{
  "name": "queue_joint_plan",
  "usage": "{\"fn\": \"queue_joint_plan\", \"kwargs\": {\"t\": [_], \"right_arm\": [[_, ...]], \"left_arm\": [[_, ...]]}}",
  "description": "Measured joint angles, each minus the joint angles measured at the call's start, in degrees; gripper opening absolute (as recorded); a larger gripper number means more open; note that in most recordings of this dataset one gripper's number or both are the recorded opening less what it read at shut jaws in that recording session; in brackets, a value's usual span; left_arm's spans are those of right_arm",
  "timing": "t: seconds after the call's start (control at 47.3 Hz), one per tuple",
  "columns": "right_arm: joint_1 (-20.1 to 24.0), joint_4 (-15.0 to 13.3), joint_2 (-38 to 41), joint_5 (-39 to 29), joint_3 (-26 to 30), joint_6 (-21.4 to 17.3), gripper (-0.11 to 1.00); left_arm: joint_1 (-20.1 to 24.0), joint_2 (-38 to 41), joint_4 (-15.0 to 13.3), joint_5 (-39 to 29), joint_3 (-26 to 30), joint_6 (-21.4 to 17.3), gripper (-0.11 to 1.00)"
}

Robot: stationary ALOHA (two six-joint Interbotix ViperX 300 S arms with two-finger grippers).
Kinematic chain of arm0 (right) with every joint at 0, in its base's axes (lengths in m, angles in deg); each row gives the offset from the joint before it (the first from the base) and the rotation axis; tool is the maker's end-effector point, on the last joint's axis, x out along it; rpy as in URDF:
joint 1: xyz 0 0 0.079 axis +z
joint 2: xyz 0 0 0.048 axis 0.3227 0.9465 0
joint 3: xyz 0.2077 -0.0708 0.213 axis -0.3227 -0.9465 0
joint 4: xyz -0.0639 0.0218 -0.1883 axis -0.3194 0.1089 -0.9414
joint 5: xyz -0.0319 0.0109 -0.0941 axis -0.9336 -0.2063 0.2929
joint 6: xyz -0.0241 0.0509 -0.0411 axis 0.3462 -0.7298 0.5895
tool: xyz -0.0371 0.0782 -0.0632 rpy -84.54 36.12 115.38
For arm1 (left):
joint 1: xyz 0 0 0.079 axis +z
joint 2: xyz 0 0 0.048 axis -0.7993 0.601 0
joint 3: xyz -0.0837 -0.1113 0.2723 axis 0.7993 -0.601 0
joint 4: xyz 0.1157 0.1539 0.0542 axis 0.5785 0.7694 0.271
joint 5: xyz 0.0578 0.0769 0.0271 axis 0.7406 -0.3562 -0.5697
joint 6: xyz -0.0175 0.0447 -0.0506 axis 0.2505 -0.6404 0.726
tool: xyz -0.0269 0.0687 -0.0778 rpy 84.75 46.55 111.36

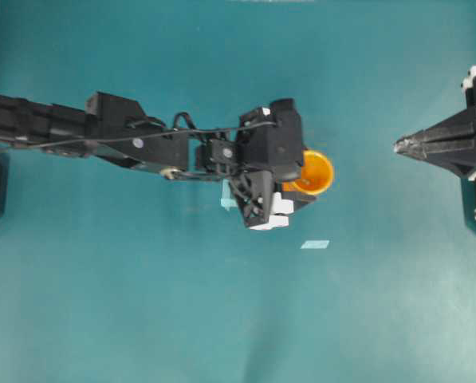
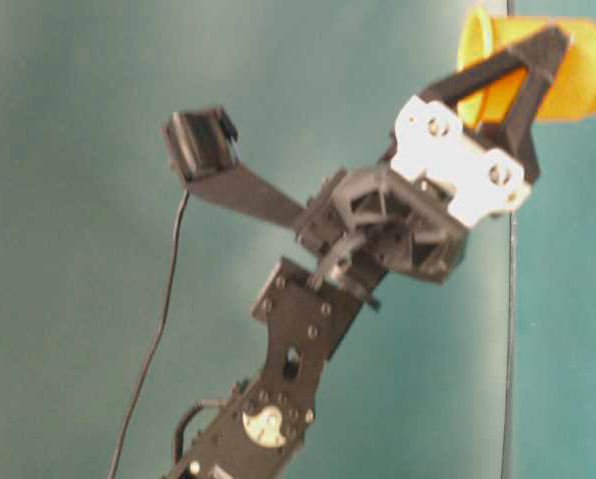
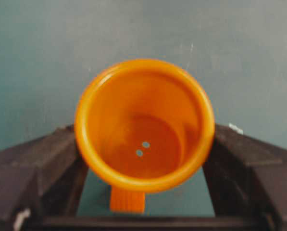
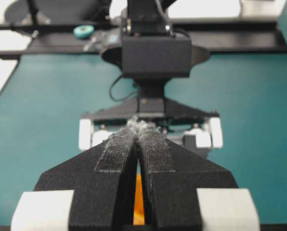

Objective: Move the cup to the right with left arm.
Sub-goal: 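Carry the orange cup rightward past the taped square with the left gripper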

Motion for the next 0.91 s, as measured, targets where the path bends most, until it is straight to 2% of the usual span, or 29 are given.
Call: {"fn": "queue_joint_plan", "kwargs": {"t": [0.486, 0.909], "right_arm": [[0.0, 0.0, 0.0, 0.0, 0.0, 0.1, 0.00], [0.0, 0.0, 0.0, 0.0, 0.0, 0.1, 0.00]], "left_arm": [[-0.1, 6.6, 0.0, -1.5, 9.4, 0.0, 0.70], [-0.6, 11.1, 0.0, -2.5, 15.3, -0.1, 0.70]]}}
